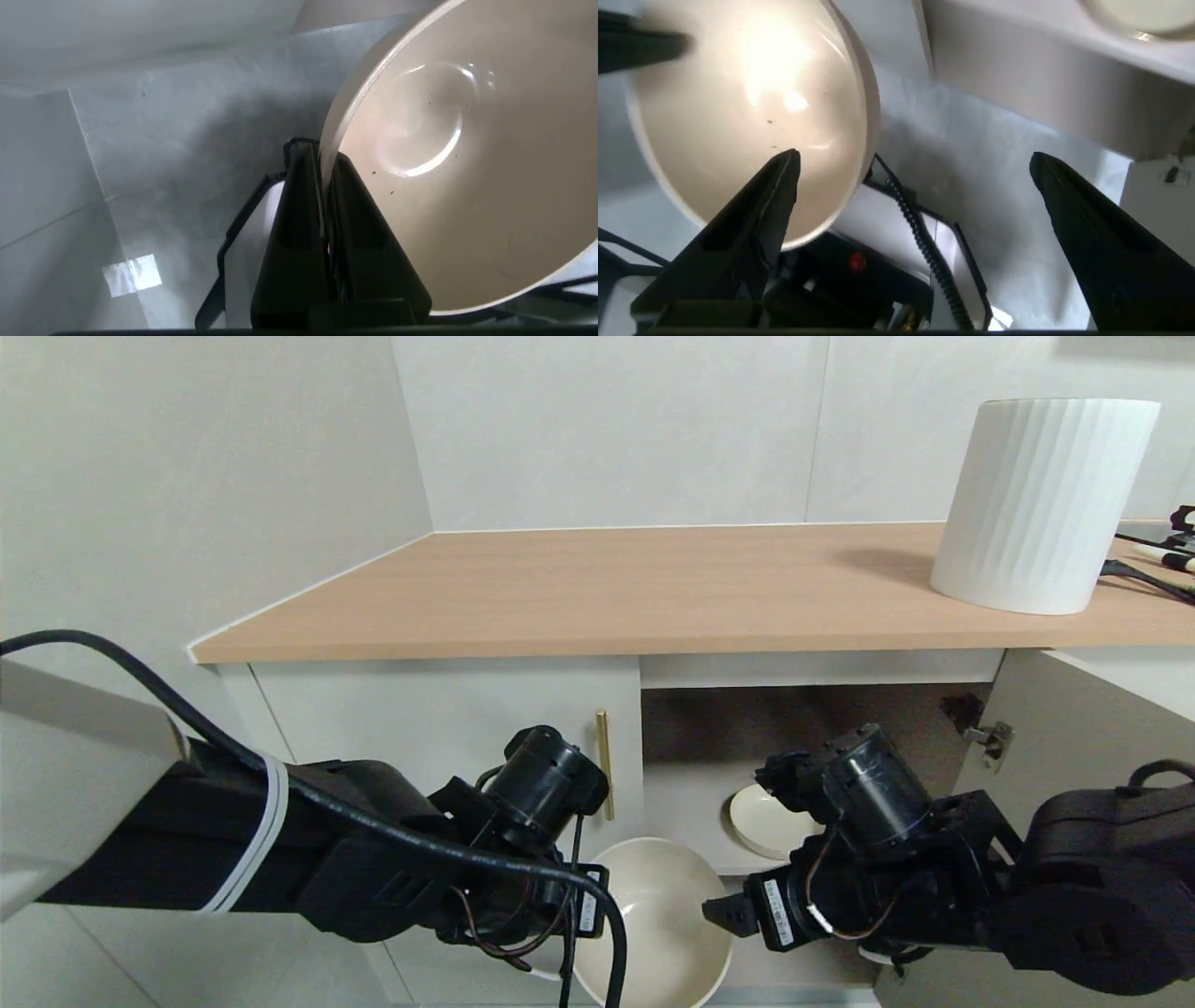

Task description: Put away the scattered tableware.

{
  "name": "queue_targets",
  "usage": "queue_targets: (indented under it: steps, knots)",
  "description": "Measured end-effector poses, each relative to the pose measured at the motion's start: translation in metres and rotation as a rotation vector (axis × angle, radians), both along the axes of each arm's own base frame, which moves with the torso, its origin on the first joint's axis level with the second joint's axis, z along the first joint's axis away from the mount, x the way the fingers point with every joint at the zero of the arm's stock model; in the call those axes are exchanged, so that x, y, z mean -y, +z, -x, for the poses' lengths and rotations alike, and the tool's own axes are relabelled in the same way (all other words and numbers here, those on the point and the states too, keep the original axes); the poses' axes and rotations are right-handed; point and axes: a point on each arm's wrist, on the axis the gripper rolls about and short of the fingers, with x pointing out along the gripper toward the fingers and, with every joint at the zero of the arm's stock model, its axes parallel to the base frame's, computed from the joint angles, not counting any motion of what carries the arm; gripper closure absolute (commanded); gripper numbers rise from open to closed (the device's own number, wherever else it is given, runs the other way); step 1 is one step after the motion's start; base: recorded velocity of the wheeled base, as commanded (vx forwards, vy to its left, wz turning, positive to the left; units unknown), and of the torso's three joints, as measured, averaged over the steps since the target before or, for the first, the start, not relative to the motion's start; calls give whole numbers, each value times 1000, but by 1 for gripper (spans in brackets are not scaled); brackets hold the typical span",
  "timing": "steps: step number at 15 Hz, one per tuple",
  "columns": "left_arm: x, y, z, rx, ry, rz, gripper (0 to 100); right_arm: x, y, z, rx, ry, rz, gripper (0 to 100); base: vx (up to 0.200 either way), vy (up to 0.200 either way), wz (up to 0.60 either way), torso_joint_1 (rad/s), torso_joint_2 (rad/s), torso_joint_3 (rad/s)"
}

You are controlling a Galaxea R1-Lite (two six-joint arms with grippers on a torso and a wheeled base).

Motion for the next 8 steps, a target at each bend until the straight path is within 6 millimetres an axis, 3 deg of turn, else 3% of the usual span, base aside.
queue_targets:
  steps: [3, 4, 8]
  knots:
    - [1, 0, 3, -10, -8, -9, 100, -6, -11, -1, -22, 10, 21, 0, 0, 0, 0, 0, 0, 0]
    - [2, 0, 4, -12, -11, -10, 100, -7, -13, -2, -27, 12, 26, 100, 0, 0, 0, 0, 0, 0]
    - [2, 2, 5, -8, -15, -6, 100, -9, -18, -3, -38, 13, 33, 100, 0, 0, 0, 0, 0, 0]
